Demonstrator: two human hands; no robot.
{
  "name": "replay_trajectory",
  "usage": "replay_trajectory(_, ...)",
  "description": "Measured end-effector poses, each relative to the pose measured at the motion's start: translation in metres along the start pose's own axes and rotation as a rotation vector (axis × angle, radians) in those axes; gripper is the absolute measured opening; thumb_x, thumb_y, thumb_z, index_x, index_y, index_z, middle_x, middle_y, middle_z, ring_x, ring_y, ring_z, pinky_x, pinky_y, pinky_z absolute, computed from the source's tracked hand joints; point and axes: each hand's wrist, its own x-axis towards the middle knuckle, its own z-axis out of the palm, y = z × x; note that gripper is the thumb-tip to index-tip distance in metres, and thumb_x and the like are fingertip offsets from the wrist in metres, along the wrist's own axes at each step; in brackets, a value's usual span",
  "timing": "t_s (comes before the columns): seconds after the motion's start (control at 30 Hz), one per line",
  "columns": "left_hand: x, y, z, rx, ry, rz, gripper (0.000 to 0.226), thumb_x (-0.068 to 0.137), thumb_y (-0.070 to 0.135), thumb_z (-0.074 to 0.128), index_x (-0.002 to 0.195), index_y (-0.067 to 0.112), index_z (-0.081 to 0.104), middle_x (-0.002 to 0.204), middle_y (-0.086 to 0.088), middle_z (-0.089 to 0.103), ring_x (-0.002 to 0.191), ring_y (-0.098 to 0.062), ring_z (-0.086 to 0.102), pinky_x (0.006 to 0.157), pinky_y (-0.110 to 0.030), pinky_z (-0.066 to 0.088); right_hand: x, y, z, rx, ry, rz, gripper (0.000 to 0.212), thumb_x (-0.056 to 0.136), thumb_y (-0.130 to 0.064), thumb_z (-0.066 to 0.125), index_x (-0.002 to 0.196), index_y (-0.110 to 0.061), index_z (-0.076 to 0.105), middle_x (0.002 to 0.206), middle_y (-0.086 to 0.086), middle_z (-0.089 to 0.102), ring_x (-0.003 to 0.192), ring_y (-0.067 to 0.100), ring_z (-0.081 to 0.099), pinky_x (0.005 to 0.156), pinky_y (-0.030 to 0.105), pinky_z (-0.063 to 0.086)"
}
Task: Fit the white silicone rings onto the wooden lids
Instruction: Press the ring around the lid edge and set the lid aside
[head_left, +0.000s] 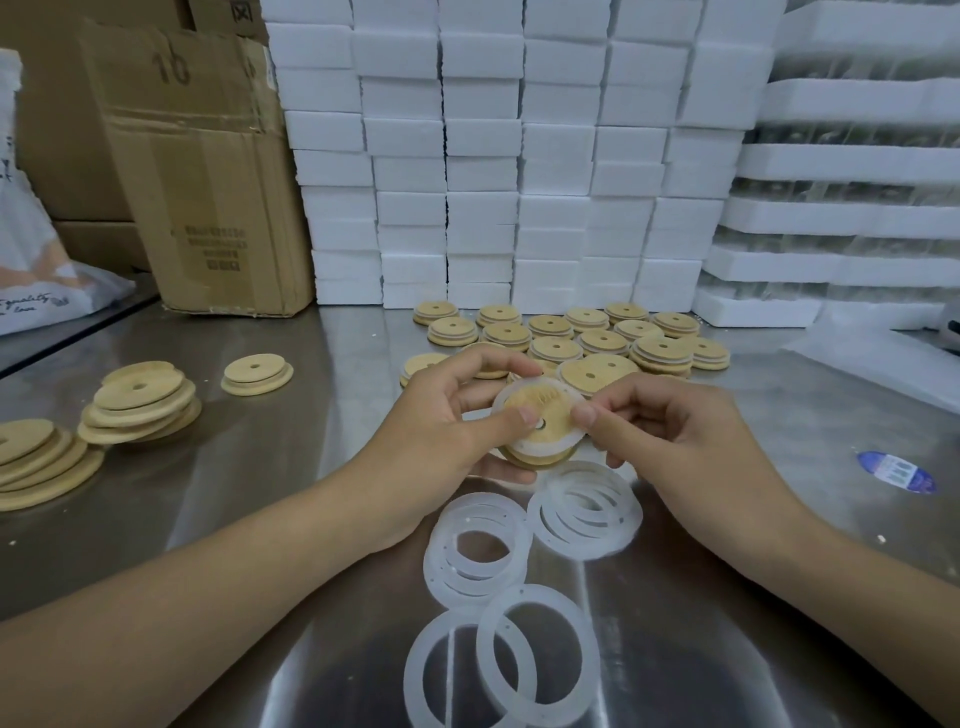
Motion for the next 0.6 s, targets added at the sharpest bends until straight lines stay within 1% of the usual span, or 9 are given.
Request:
replay_trajectory(0.07,-0.0001,-0.0001,0.0005,-0.013,0.002,-0.004,0.024,0.099,0.005,0.071,0.121,0.013,0.067,0.116,-0.012,0.080,0.095,-0.027,0.076,0.076,-0.048,0.069,-0.0002,-0.0005,-0.0002,-0.002,-0.019,0.007,0.016,0.090,-0.035,0.076,0.081,-0.021,0.077,0.073,-0.003,0.070,0.069,0.011,0.062,0.061,0.011,0.046)
replay_trajectory(0.13,0.0005,0.0004,-0.0002,-0.047,0.016,-0.019,0.023,0.098,0.005,0.071,0.119,0.014,0.068,0.117,-0.013,0.080,0.096,-0.026,0.076,0.076,-0.048,0.068,0.0004,-0.0015,0.0005,0.007,-0.038,0.015,0.017,0.091,-0.034,0.074,0.082,-0.020,0.077,0.070,-0.006,0.068,0.069,0.008,0.061,0.060,0.011,0.045)
replay_trajectory(0.23,0.0023,0.0020,-0.0021,-0.153,0.055,-0.060,0.023,0.098,0.005,0.071,0.120,0.014,0.071,0.119,-0.017,0.079,0.092,-0.030,0.075,0.074,-0.046,0.067,0.0016,-0.0036,0.0019,0.002,-0.073,0.012,0.019,0.092,-0.034,0.070,0.084,-0.017,0.075,0.067,-0.010,0.065,0.067,0.005,0.059,0.059,0.009,0.044)
replay_trajectory(0.3,0.0022,0.0019,-0.0036,-0.191,0.061,-0.068,0.024,0.096,0.007,0.072,0.119,0.014,0.072,0.118,-0.018,0.078,0.090,-0.031,0.075,0.074,-0.044,0.067,0.0024,-0.0048,0.0029,0.008,-0.083,0.020,0.017,0.093,-0.030,0.071,0.084,-0.017,0.075,0.066,-0.010,0.065,0.065,0.002,0.058,0.058,0.007,0.043)
replay_trajectory(0.37,0.0018,0.0009,-0.0046,-0.182,0.037,-0.059,0.028,0.093,0.011,0.074,0.120,0.014,0.071,0.119,-0.018,0.078,0.092,-0.031,0.076,0.076,-0.046,0.067,0.0018,-0.0053,0.0034,0.010,-0.074,0.036,0.016,0.093,-0.030,0.073,0.082,-0.019,0.076,0.066,-0.008,0.065,0.064,0.003,0.058,0.058,0.008,0.044)
replay_trajectory(0.5,0.0027,0.0001,-0.0045,-0.175,0.002,-0.051,0.035,0.087,0.016,0.077,0.122,0.015,0.069,0.121,-0.017,0.078,0.095,-0.030,0.078,0.080,-0.047,0.067,-0.0010,-0.0066,0.0027,-0.009,-0.055,0.067,0.018,0.092,-0.036,0.074,0.079,-0.023,0.077,0.068,-0.003,0.069,0.065,0.005,0.060,0.059,0.011,0.045)
replay_trajectory(0.6,0.0029,-0.0002,-0.0042,-0.178,0.011,-0.049,0.034,0.089,0.015,0.076,0.122,0.015,0.069,0.122,-0.018,0.077,0.095,-0.031,0.077,0.081,-0.048,0.066,-0.0010,-0.0080,0.0031,-0.008,-0.054,0.089,0.017,0.092,-0.032,0.078,0.080,-0.020,0.078,0.073,0.008,0.071,0.067,0.010,0.061,0.059,0.013,0.047)
